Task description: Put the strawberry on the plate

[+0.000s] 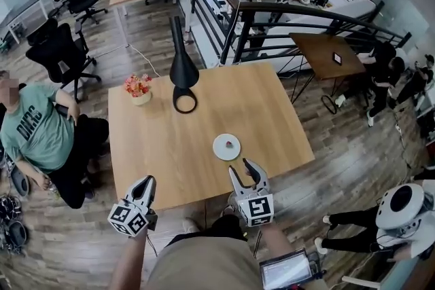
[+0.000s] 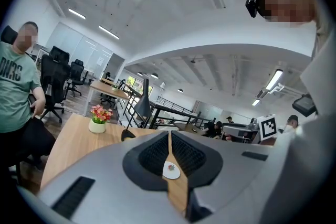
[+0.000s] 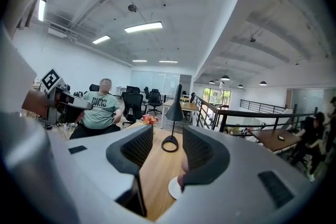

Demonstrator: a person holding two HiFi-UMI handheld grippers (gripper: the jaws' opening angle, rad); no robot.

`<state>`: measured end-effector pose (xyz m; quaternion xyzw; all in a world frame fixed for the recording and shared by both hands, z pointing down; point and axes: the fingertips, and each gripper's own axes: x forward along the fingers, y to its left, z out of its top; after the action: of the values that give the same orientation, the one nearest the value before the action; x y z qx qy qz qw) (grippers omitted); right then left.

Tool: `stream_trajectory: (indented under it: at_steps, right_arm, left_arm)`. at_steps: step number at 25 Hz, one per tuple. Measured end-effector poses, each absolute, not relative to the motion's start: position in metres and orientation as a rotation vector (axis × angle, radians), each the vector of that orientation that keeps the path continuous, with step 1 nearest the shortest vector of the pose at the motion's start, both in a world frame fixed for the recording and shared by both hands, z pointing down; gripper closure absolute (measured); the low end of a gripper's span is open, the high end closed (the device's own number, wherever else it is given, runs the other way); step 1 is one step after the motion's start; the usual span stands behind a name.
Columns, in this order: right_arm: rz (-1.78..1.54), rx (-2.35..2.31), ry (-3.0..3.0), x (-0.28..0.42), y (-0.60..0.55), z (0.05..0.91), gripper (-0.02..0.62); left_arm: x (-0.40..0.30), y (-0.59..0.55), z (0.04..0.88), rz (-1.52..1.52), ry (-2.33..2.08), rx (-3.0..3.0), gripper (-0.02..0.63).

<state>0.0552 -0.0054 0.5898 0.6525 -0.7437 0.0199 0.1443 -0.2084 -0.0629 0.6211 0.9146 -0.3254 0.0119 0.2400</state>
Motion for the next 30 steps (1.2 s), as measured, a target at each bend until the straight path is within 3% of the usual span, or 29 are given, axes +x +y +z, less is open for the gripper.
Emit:
stream_trajectory:
  at_steps: [7,10,15,30]
  right_arm:
    - [0.092,1.834,-2.149,0.05,-0.006,0.602,0.413]
    - [0.123,1.776,-2.127,0.045,-0.001,0.609,0.478]
    - [0.111,1.76,-2.183,0.034,-0.002,0.6,0.502]
    - [0.13,1.761,-2.32,0.007,0.008,0.572,0.502]
  left_arm:
    - [-0.209,-0.062,0.622,0.021,-0.903,2.489,0.601]
    - [-0.209,-0.053,0.622,0.021,-0.895,2.48,0.601]
    - [-0.208,-0.045,0.623,0.013,-0.887,2.468,0.601]
    - [-0.208,-0.017,0.616,0.01,-0.841,2.49,0.601]
